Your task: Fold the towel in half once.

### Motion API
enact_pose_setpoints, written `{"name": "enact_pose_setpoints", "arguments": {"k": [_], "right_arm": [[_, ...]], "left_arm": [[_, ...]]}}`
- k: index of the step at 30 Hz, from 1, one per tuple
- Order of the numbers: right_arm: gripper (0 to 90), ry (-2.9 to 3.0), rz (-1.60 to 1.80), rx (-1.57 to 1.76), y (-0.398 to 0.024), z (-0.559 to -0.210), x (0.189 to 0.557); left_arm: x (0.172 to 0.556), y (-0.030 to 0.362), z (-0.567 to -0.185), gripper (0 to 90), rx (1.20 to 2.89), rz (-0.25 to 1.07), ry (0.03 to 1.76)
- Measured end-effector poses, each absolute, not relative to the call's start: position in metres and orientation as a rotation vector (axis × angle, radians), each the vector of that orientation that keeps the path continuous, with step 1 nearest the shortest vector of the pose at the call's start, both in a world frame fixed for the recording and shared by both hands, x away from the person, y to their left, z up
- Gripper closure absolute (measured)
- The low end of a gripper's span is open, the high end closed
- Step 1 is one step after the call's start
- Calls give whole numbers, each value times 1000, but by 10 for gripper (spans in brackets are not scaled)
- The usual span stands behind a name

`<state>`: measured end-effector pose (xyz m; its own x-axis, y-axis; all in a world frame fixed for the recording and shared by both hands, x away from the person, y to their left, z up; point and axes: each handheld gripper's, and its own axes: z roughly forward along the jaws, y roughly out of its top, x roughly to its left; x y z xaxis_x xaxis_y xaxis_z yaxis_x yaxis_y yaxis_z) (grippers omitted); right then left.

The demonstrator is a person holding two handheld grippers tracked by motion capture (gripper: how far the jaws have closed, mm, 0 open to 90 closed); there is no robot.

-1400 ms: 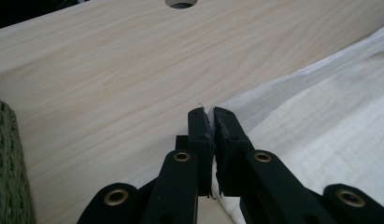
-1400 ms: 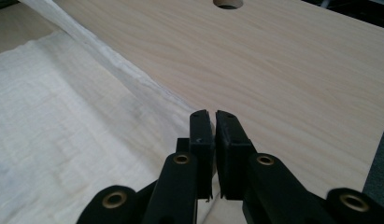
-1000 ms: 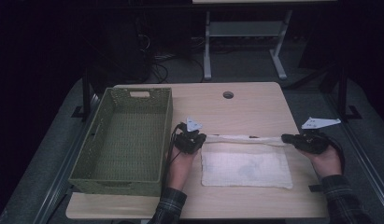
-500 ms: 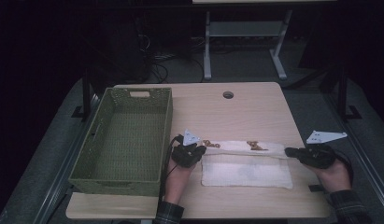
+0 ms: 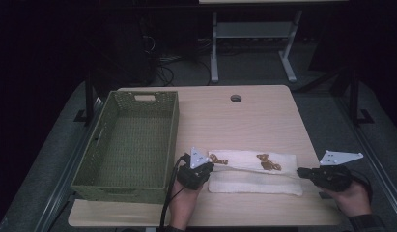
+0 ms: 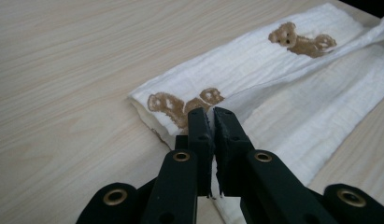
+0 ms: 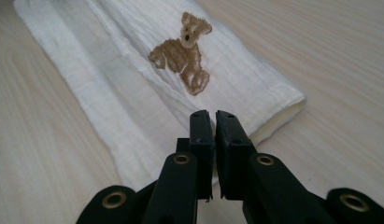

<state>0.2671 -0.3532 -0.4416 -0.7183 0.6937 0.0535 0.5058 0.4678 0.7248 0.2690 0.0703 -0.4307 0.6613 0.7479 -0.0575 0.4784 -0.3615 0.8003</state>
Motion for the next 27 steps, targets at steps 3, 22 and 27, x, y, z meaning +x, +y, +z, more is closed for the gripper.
{"name": "enact_pose_setpoints", "arguments": {"k": [3, 22, 27], "right_arm": [[852, 2479, 1102, 1024, -353, -443, 259], [718, 2487, 1156, 1018, -354, -444, 242], [687, 2483, 1149, 1021, -352, -443, 247]], "left_arm": [[263, 72, -429, 856, 2040, 399, 953], [251, 78, -435, 706, 2032, 314, 971], [261, 73, -437, 669, 2044, 311, 963]]}}
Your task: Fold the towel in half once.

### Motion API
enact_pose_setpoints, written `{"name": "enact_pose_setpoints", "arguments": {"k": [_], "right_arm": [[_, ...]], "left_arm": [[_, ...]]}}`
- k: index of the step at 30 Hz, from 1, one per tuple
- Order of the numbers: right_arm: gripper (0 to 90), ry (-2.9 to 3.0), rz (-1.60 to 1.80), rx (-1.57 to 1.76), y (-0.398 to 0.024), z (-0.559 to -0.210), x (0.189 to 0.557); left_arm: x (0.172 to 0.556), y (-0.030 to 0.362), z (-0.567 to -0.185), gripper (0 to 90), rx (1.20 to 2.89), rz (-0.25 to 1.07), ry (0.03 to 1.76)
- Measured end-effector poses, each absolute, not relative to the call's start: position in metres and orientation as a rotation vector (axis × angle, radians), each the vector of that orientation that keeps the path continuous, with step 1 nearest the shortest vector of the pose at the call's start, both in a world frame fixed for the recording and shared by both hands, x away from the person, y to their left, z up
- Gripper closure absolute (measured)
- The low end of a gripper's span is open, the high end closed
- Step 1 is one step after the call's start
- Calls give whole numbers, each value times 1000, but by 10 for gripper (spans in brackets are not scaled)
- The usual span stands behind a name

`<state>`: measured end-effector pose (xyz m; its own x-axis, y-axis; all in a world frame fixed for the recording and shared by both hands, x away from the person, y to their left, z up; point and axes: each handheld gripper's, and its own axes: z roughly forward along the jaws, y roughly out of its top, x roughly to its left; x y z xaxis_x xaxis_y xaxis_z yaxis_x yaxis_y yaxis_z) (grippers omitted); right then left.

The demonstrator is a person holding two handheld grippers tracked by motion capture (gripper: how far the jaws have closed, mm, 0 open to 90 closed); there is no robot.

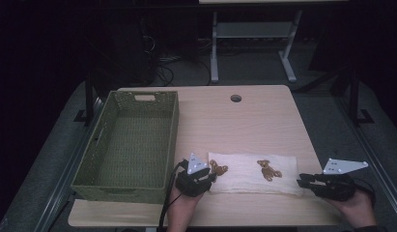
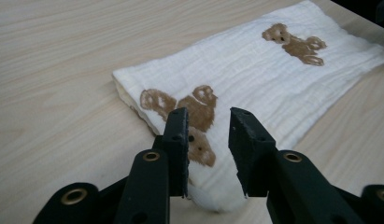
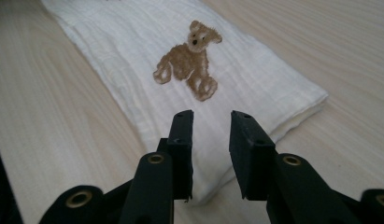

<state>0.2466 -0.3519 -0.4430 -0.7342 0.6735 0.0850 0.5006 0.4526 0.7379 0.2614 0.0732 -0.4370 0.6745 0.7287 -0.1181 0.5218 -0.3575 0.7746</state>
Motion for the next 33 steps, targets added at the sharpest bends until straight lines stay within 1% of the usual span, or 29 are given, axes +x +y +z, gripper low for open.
{"name": "enact_pose_setpoints", "arguments": {"k": [3, 4, 5, 6, 13, 18, 22, 26, 28, 29, 31, 33], "right_arm": [[681, 2474, 1140, 1031, -350, -443, 252], [682, 2454, 1118, 1033, -348, -442, 261], [683, 2450, 1118, 1034, -348, -442, 264], [683, 2444, 1115, 1044, -348, -441, 269], [693, 2408, 1095, 1097, -349, -446, 301], [693, 2402, 1065, 1138, -353, -452, 325], [694, 2410, 1050, 1188, -356, -459, 337], [720, 2443, 1010, 1186, -356, -465, 340], [764, 2459, 992, 1190, -355, -468, 340], [764, 2459, 992, 1190, -355, -468, 340], [803, 2467, 991, 1190, -353, -468, 339], [815, 2469, 991, 1188, -353, -468, 339]], "left_arm": [[269, 71, -439, 631, 2046, 318, 964], [278, 68, -442, 625, 2049, 313, 971], [278, 68, -442, 621, 2049, 313, 971], [286, 66, -443, 621, 2051, 319, 977], [316, 60, -445, 608, 2063, 328, 980], [331, 59, -446, 594, 2061, 348, 990], [340, 62, -446, 580, 2069, 376, 1004], [346, 62, -447, 577, 2080, 384, 1007], [349, 61, -448, 575, 2090, 384, 1007], [351, 61, -449, 575, 2093, 386, 1004], [355, 60, -451, 568, 2105, 358, 1005], [357, 60, -451, 566, 2113, 353, 1003]]}}
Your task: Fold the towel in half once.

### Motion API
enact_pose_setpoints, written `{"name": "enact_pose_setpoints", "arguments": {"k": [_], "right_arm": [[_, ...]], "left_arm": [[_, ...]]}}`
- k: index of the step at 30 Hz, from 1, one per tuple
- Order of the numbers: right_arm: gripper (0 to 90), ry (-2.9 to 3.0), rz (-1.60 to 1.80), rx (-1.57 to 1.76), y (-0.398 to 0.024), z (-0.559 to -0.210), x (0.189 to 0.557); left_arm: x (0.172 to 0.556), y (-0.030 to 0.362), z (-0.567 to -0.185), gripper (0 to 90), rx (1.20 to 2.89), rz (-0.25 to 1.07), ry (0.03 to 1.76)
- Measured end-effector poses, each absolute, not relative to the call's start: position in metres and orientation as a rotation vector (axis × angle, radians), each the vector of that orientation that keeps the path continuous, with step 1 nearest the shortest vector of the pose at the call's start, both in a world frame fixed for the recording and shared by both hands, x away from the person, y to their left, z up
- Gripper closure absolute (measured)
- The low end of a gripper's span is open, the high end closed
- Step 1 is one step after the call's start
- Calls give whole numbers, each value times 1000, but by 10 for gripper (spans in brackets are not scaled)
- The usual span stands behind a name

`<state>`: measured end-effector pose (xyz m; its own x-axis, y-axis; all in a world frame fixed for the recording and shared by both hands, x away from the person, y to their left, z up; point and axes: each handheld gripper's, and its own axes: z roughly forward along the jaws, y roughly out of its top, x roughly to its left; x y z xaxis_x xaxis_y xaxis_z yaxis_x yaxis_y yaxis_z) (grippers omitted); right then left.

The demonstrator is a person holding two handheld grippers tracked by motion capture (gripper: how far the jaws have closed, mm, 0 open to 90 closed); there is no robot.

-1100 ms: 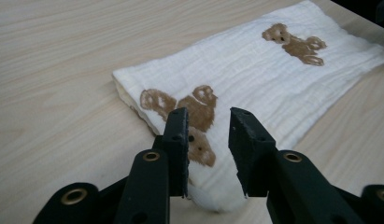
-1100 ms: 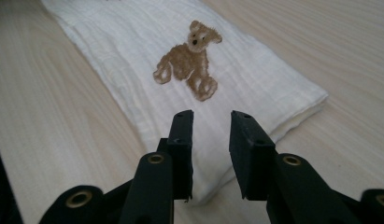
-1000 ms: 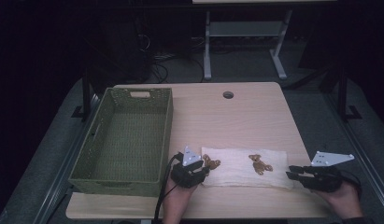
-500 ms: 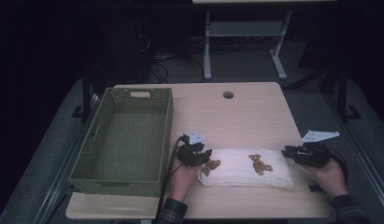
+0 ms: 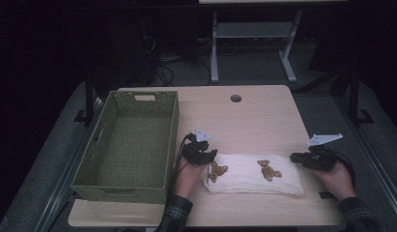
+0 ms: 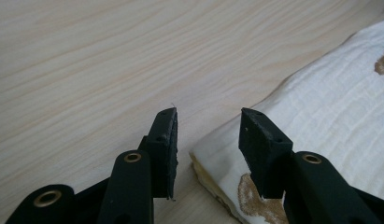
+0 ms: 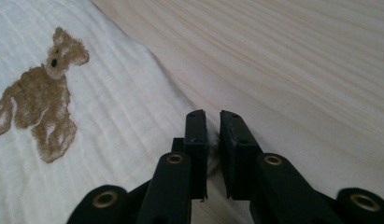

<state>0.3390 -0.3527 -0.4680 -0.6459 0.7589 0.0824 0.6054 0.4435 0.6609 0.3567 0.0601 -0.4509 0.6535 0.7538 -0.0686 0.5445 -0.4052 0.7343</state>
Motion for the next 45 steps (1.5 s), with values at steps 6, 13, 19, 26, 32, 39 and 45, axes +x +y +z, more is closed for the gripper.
{"name": "enact_pose_setpoints", "arguments": {"k": [6, 13, 19, 26, 32, 39, 45], "right_arm": [[846, 2478, 974, 1169, -350, -467, 338], [857, 2459, 945, 1163, -351, -466, 340], [861, 2434, 929, 1180, -352, -465, 350], [860, 2397, 947, 1178, -352, -460, 361], [859, 2353, 961, 1185, -354, -455, 374], [858, 2320, 1002, 1181, -357, -449, 377], [858, 2247, 1090, 1162, -363, -429, 380]], "left_arm": [[371, 60, -458, 559, 2134, 267, 1031], [368, 56, -467, 769, 2162, 269, 1041], [368, 56, -465, 862, 2157, 273, 1023], [373, 57, -457, 862, 2127, 325, 1003], [382, 55, -443, 863, 2089, 361, 1002], [382, 56, -432, 863, 2058, 389, 988], [385, 57, -410, 863, 2015, 449, 966]]}}
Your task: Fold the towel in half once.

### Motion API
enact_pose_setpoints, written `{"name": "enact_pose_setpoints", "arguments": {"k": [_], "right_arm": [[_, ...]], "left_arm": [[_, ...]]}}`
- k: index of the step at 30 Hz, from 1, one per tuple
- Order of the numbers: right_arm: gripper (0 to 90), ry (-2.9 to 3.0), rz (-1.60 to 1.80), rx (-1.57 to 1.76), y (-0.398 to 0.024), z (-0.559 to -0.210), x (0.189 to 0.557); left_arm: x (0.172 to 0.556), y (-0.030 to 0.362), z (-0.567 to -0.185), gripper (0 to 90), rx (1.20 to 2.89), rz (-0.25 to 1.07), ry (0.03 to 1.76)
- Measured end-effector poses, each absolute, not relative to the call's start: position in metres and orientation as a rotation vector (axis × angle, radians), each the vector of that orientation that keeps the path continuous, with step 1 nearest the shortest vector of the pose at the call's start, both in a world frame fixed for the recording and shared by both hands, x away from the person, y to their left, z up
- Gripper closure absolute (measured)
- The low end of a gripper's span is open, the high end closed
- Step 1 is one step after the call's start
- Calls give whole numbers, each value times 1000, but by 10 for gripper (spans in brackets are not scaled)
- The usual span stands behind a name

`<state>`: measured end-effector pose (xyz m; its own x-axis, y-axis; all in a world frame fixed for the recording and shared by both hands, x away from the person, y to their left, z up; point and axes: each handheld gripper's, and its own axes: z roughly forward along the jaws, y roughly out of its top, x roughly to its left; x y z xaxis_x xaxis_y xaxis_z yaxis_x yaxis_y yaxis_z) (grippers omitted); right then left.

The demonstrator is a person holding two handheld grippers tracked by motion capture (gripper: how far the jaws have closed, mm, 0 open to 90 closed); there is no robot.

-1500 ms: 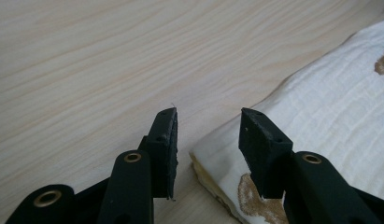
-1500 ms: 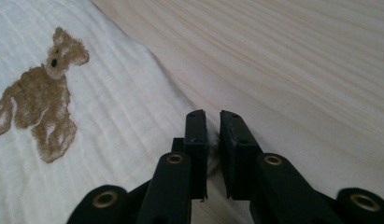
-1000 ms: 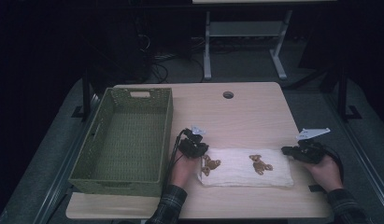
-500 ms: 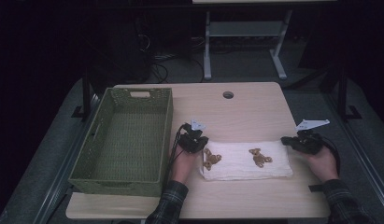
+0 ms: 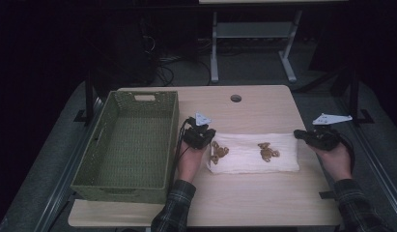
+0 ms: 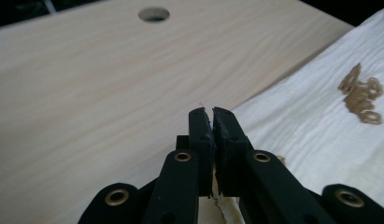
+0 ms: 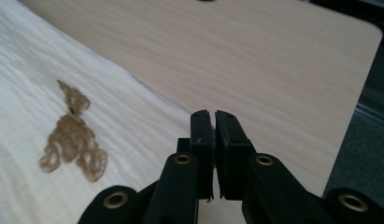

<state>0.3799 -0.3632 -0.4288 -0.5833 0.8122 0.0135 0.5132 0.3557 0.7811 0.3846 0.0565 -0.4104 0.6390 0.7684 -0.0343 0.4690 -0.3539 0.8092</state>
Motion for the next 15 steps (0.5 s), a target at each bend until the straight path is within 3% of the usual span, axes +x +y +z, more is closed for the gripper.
{"name": "enact_pose_setpoints", "arguments": {"k": [15], "right_arm": [[858, 2287, 1074, 1023, -350, -423, 359]], "left_arm": [[359, 60, -405, 863, 1996, 488, 951]]}}
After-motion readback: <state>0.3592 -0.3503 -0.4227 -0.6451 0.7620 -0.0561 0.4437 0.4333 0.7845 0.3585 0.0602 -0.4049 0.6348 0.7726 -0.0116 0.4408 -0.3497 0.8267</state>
